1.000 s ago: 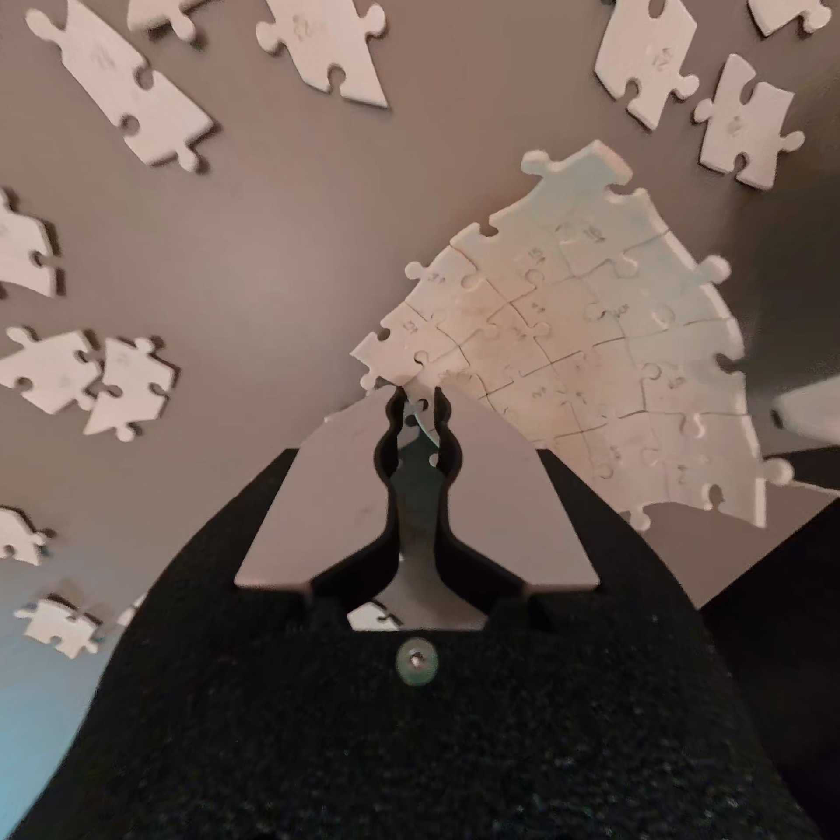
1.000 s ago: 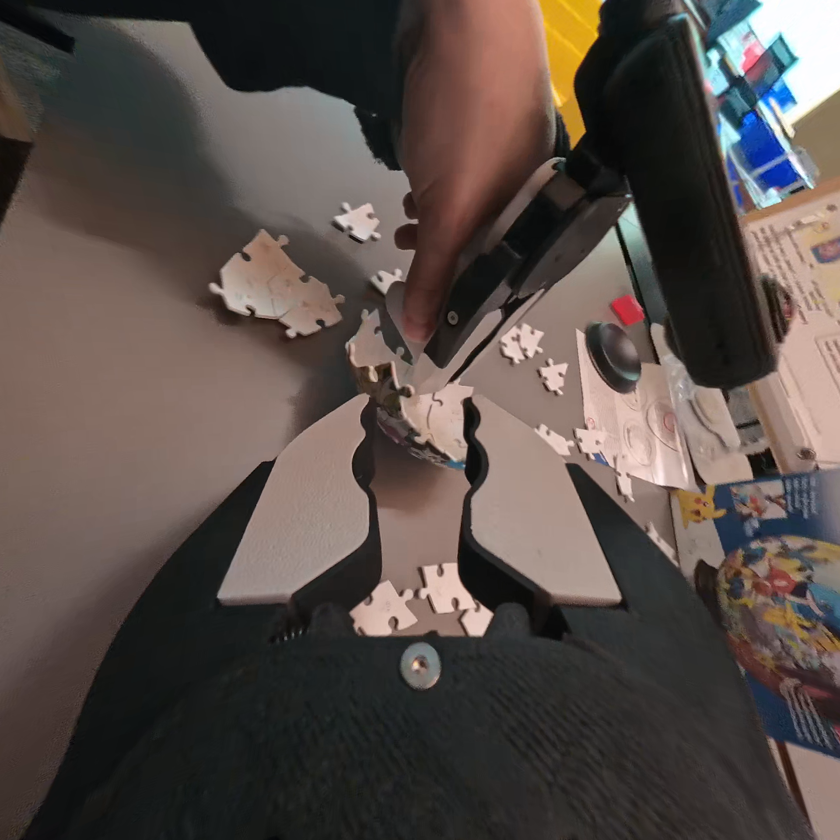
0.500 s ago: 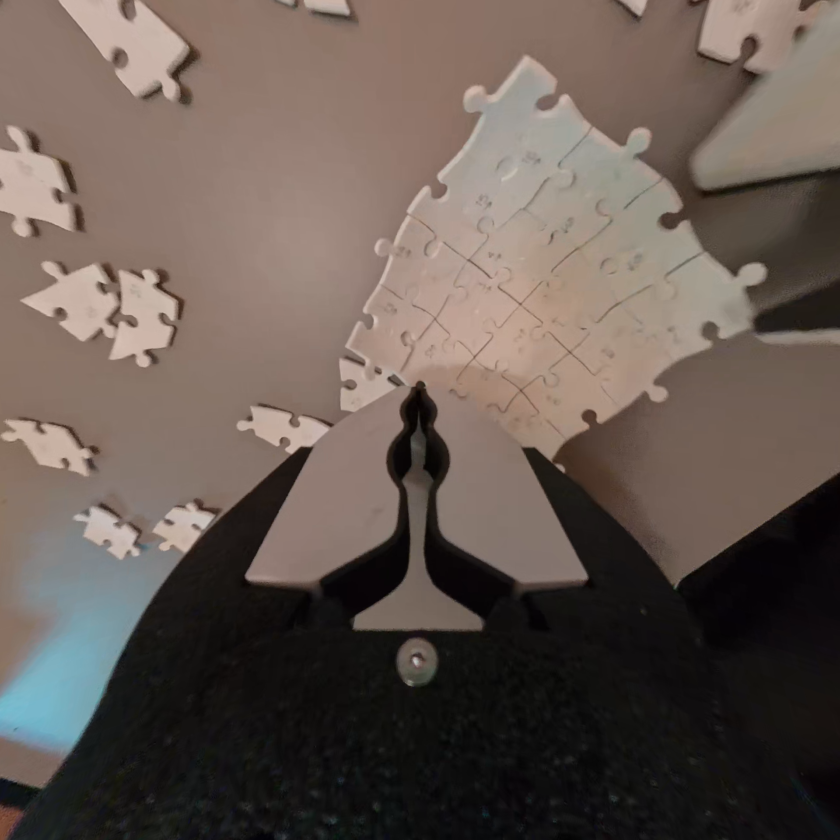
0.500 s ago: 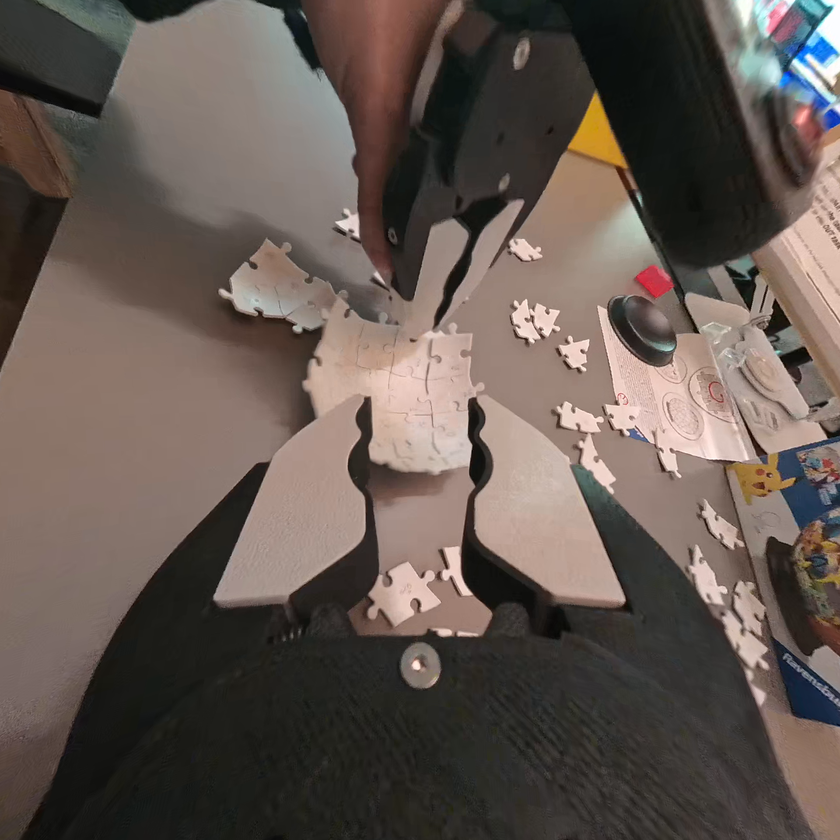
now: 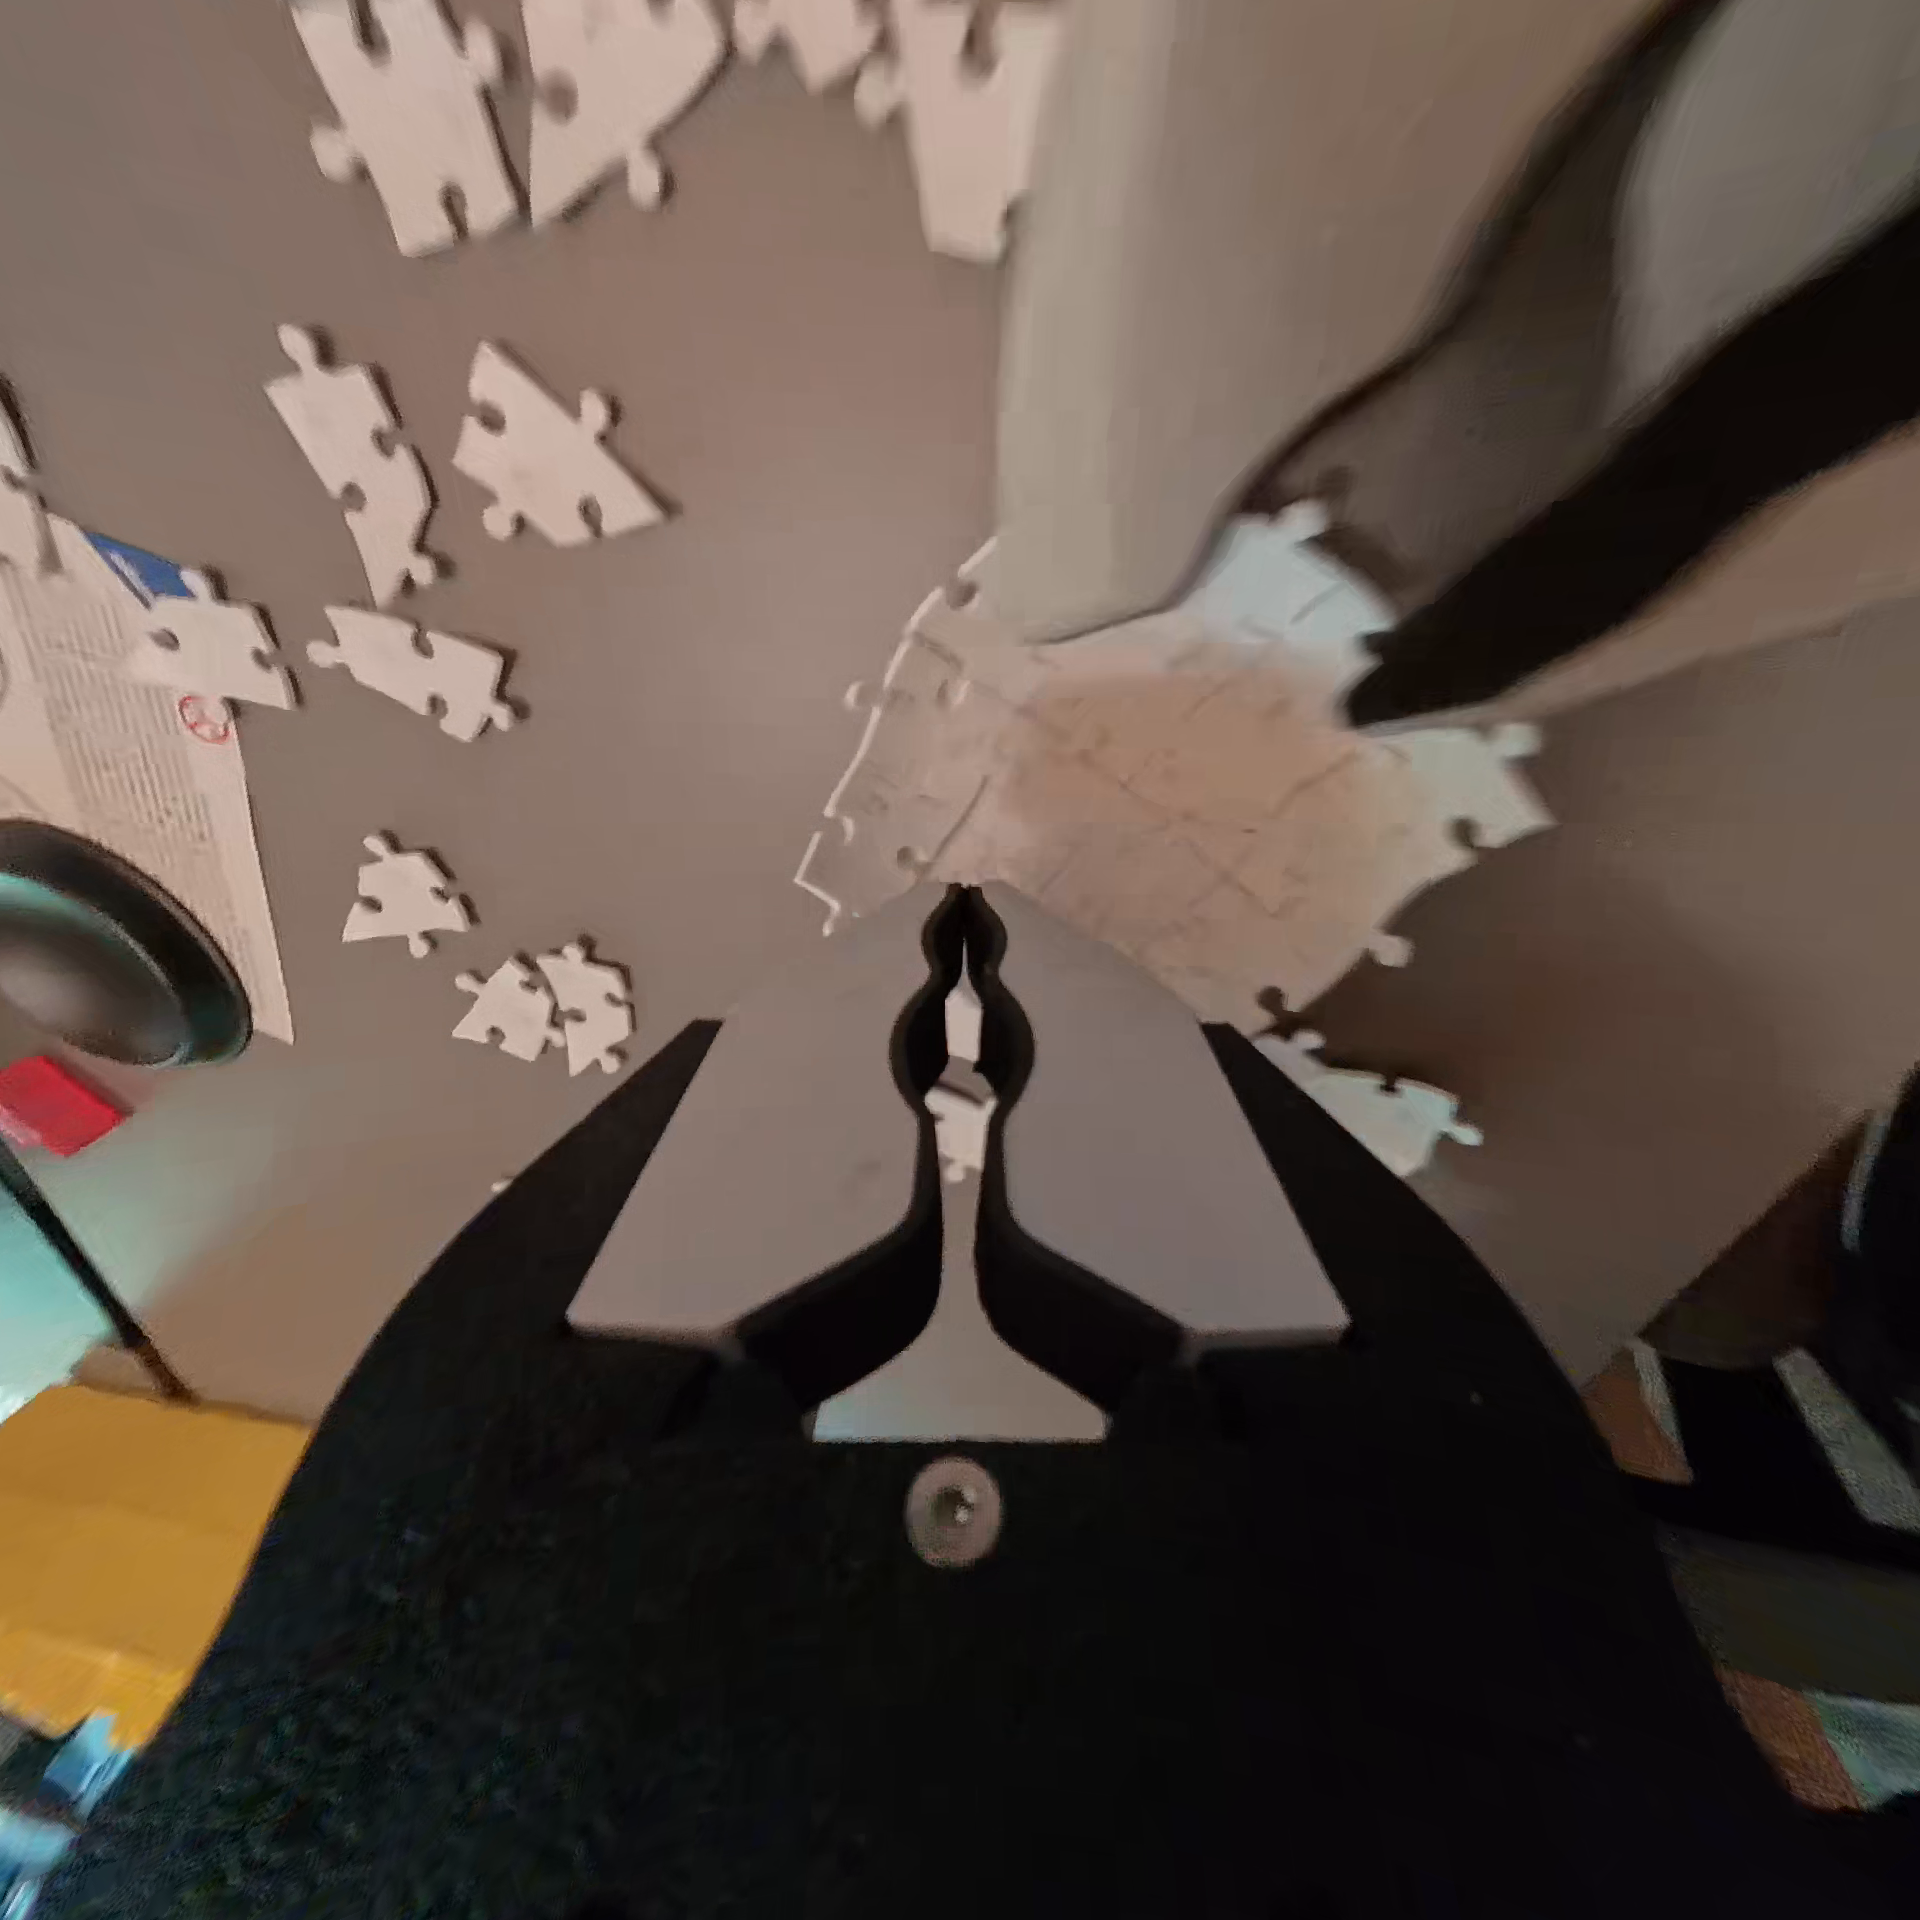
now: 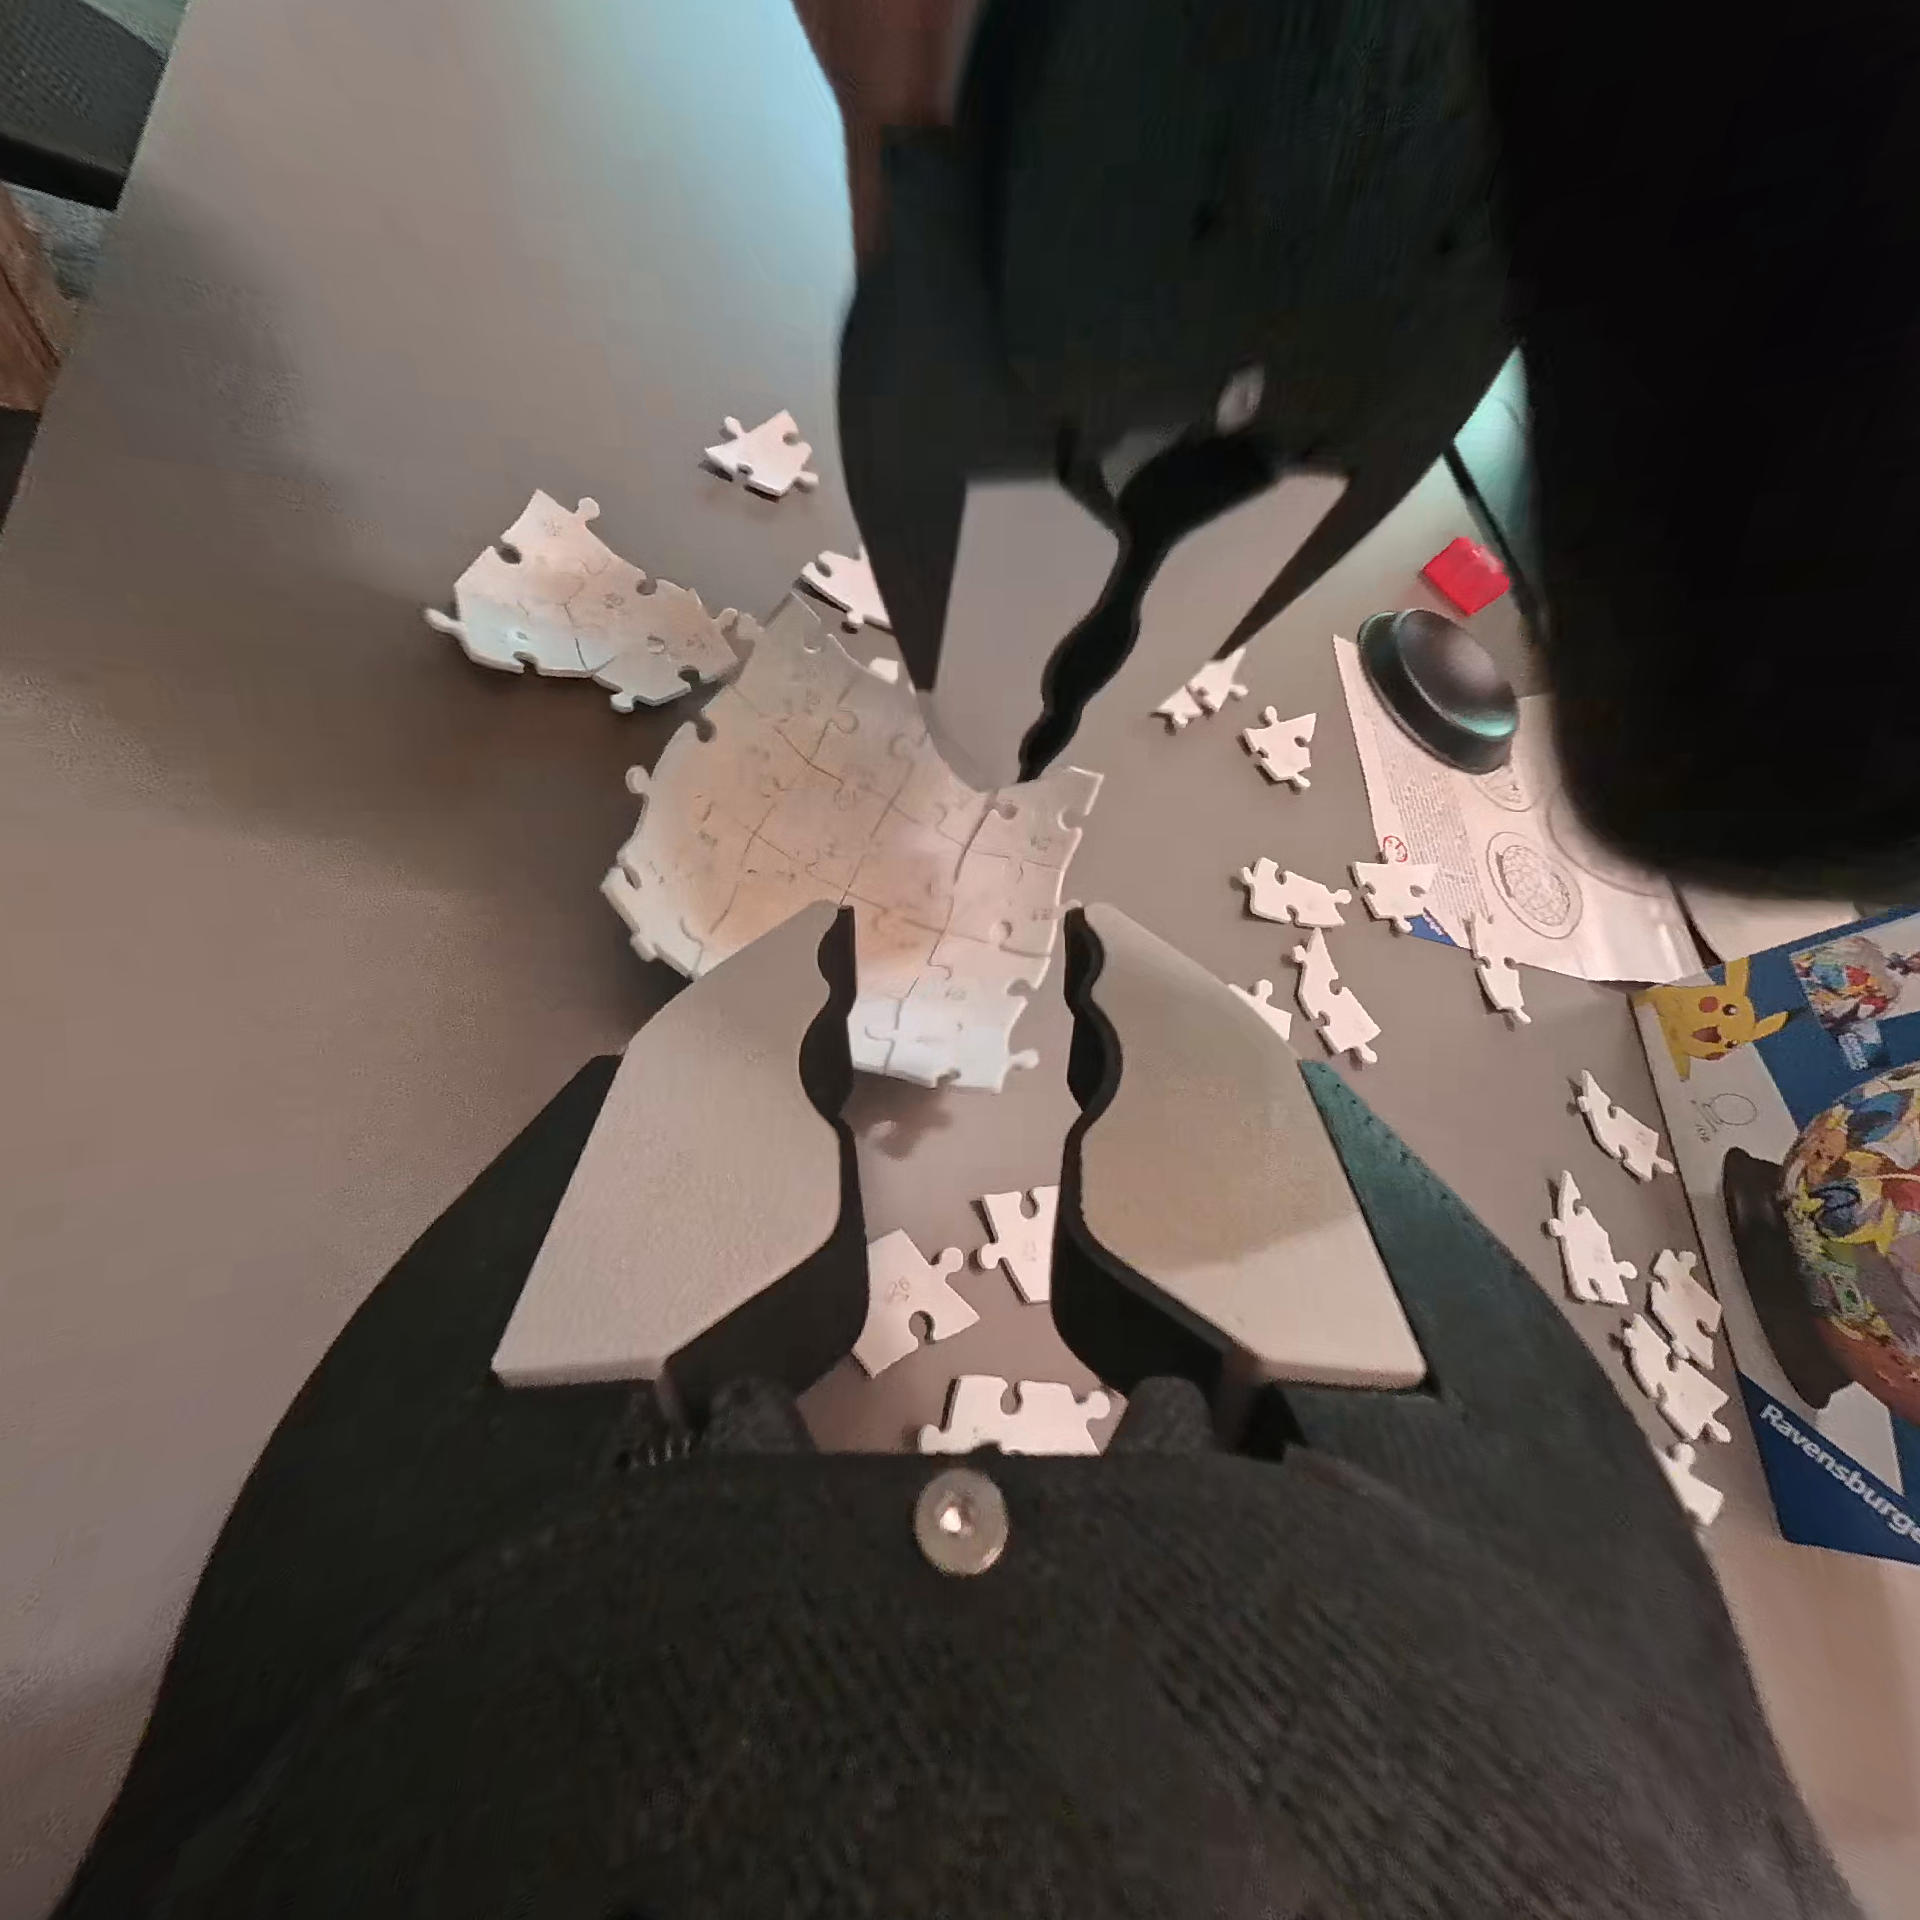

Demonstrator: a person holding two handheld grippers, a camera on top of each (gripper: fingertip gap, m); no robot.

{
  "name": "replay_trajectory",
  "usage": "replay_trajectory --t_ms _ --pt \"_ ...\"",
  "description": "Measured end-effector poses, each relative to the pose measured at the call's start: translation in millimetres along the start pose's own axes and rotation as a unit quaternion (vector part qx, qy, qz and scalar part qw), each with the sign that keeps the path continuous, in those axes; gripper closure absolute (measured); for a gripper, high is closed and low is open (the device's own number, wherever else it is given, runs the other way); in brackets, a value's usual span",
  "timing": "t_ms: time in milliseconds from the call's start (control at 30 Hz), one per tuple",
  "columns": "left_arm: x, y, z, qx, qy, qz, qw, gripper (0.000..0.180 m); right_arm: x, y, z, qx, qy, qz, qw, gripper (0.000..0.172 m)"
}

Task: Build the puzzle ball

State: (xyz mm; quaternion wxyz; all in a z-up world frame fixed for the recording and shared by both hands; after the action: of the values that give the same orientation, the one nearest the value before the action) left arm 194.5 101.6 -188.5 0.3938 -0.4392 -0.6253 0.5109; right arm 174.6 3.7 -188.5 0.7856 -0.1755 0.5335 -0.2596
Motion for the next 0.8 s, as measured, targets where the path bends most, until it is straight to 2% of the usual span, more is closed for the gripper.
replay_trajectory --t_ms 33,133,200,333,633,800 --pt "1 7 -5 -0.010 0.002 -0.019 1.000 0.180 0 -2 0 0.004 -0.003 0.002 1.000 0.133" --pt "-4 23 -14 -0.014 0.032 -0.010 0.999 0.180 2 -7 3 0.007 0.001 0.001 1.000 0.133" --pt "-8 31 -16 0.012 0.023 -0.003 1.000 0.180 5 -10 5 0.010 0.009 0.005 1.000 0.134" --pt "-7 42 -21 0.015 0.020 -0.026 0.999 0.180 9 -13 7 0.009 0.016 0.007 1.000 0.135" --pt "-8 45 -27 0.059 0.004 -0.032 0.998 0.180 17 -13 8 0.007 0.016 -0.011 1.000 0.135" --pt "-4 45 -27 0.064 0.005 -0.006 0.998 0.180 21 -13 9 0.006 0.024 -0.009 1.000 0.136"
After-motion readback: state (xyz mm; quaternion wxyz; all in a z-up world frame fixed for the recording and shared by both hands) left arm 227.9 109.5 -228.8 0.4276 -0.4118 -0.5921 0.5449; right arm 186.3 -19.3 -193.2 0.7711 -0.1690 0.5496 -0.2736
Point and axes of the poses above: each gripper's, where its closed fingertips meet, y out along the fingers, x out of its underside, z = x × y across the jaws, the point moved 6 cm from there along -y, back along the fingers, and after that the axes turned 4 degrees about -z, right-handed, at the moved point
